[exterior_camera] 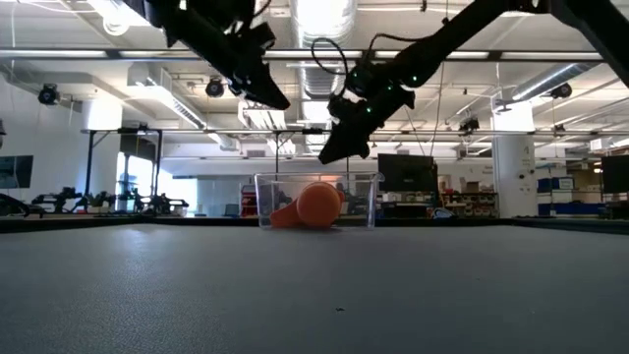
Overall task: Nest measuring cups in basket
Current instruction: Remove the stacked measuring cups from the transparent bin
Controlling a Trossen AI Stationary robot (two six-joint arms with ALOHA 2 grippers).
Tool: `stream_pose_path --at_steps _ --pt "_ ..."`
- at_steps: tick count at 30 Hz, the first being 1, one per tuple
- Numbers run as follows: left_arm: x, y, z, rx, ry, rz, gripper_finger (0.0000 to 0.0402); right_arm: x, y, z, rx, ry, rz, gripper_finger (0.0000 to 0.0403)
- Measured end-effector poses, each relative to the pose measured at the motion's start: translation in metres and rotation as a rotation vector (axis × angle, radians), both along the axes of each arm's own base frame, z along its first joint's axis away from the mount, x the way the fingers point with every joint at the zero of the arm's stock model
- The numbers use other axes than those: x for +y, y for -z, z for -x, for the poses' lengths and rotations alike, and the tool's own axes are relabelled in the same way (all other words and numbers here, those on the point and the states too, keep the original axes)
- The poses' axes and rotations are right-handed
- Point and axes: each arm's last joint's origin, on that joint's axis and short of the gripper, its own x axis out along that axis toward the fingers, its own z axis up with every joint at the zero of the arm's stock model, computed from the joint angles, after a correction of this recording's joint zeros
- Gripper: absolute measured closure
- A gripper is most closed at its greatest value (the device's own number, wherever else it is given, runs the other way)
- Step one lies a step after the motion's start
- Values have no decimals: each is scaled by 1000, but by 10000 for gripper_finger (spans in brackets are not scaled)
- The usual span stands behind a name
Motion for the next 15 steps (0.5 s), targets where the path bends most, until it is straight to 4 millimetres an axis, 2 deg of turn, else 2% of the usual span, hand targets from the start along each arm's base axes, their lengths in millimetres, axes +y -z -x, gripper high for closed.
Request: stream_pose_path --at_steps 5,15 --pt "8 15 -9 37 -9 13 219 -8 14 5 46 -37 -2 270" --pt "16 22 -18 65 -17 27 219 -12 36 1 96 -55 -11 149"
